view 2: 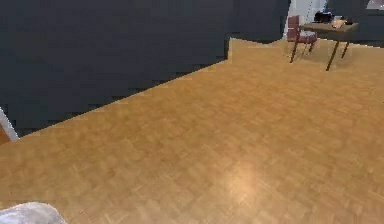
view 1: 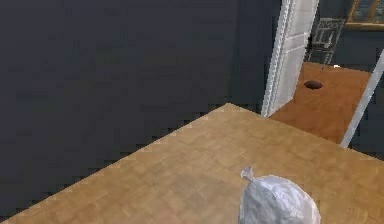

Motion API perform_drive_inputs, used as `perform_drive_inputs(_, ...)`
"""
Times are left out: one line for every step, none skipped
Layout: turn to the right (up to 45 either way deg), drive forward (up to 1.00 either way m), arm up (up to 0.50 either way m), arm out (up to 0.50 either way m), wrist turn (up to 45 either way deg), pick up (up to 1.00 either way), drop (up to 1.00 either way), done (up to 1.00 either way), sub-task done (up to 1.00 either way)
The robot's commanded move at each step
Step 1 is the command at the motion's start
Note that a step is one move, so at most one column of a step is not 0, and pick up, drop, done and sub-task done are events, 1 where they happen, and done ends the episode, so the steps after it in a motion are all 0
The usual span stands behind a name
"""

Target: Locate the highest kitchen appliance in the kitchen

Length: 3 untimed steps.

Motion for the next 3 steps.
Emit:
perform_drive_inputs(-42.0, 0.00, 0.00, 0.00, 0.0, 0.00, 0.00, 0.00, 0.00)
perform_drive_inputs(0.0, 0.55, 0.00, 0.00, 0.0, 0.00, 0.00, 0.00, 0.00)
perform_drive_inputs(-45.0, 0.00, 0.00, 0.00, 0.0, 0.00, 0.00, 0.00, 0.00)
